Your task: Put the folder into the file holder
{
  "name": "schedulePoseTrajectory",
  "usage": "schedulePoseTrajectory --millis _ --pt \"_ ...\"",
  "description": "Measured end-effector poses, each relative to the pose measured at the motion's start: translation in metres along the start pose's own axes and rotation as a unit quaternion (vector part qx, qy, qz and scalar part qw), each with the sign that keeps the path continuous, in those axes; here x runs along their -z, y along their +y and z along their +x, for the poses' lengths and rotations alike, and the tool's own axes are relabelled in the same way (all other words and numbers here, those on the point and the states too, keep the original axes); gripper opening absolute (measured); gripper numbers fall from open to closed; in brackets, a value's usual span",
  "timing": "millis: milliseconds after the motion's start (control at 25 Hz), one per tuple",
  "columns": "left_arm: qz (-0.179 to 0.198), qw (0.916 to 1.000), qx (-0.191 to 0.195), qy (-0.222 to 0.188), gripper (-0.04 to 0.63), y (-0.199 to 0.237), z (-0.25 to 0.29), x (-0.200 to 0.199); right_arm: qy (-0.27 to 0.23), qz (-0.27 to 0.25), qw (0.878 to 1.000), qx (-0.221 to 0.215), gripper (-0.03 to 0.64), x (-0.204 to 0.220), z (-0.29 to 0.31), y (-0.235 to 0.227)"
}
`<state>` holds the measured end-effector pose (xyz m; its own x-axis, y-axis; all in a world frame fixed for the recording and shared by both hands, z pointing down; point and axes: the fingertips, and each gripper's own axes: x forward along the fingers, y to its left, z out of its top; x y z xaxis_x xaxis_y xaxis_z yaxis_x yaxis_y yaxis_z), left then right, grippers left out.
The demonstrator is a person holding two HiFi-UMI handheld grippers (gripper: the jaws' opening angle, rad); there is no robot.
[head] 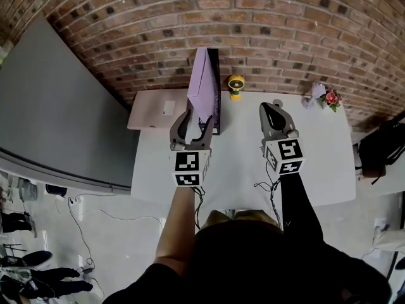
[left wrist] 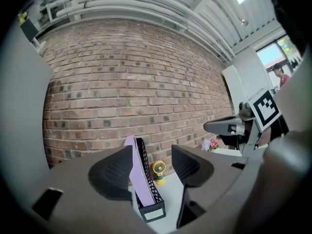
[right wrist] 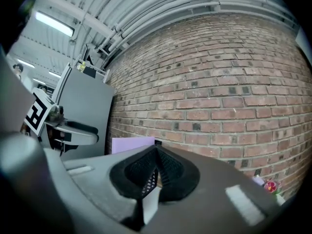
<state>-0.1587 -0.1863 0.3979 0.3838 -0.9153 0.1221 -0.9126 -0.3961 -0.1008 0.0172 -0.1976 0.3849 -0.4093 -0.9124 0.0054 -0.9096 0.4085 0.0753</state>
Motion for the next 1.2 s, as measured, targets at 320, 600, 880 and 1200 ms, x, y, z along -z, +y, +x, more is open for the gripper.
schedulePoseTrajectory --millis 320,600,880,1200 --pt "0.004 0.9997 -0.015 -0.017 0.241 -0.029 -0.018 -0.022 -0.015 -0.006 1.000 -0.024 0.000 -0.007 -0.028 -0.005" --pt "0.018 0.9989 -0.033 -0.028 0.179 -0.057 -0.034 -0.029 -0.023 -0.005 0.999 -0.039 0.000 -0.001 -0.051 -0.013" --pt "0.049 0.9969 -0.045 -0.042 0.009 -0.078 -0.045 -0.042 -0.033 -0.008 0.998 -0.050 -0.001 -0.005 -0.065 -0.016" --pt "0.052 0.9968 -0.043 -0.043 0.009 -0.082 -0.045 -0.045 -0.039 -0.013 0.998 -0.051 0.000 -0.007 -0.070 -0.015"
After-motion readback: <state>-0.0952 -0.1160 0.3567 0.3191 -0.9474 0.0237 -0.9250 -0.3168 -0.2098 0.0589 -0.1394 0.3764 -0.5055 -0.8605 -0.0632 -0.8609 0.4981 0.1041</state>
